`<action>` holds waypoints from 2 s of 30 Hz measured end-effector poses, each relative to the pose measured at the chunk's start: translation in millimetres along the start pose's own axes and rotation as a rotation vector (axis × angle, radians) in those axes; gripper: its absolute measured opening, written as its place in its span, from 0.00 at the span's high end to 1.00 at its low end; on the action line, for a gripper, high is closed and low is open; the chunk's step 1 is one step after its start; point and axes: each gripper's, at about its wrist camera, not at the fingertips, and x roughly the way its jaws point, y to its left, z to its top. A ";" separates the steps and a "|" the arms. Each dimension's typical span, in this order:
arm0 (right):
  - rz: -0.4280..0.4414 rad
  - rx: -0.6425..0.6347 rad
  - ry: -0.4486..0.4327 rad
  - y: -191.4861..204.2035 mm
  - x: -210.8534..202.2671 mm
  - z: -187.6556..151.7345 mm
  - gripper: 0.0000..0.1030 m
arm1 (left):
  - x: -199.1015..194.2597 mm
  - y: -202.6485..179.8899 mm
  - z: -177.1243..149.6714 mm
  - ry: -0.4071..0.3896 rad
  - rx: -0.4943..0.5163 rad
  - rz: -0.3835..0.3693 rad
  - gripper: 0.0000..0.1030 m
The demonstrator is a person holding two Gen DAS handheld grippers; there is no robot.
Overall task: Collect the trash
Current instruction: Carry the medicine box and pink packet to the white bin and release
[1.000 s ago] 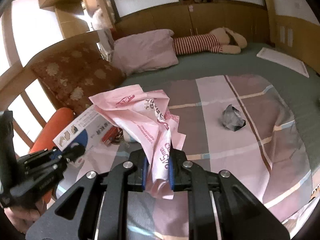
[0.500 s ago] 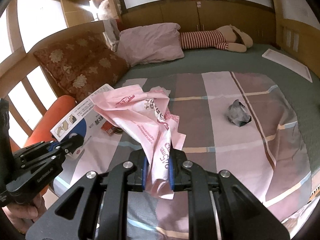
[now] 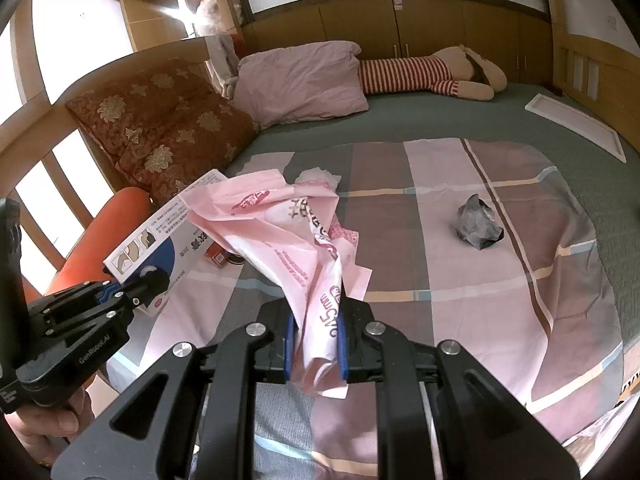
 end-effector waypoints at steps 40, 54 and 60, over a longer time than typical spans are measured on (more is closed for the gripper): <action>-0.518 0.467 -0.508 -215.1 -372.4 -135.2 0.26 | -77.7 -348.4 -81.1 0.226 0.659 -0.753 0.46; -0.251 0.263 -0.279 -129.7 -223.0 -68.1 0.25 | -38.4 -158.4 0.3 0.041 0.303 -0.304 0.14; -0.127 0.119 -0.184 -48.5 -119.6 -16.2 0.25 | -23.8 -40.8 14.5 -0.038 0.128 -0.027 0.10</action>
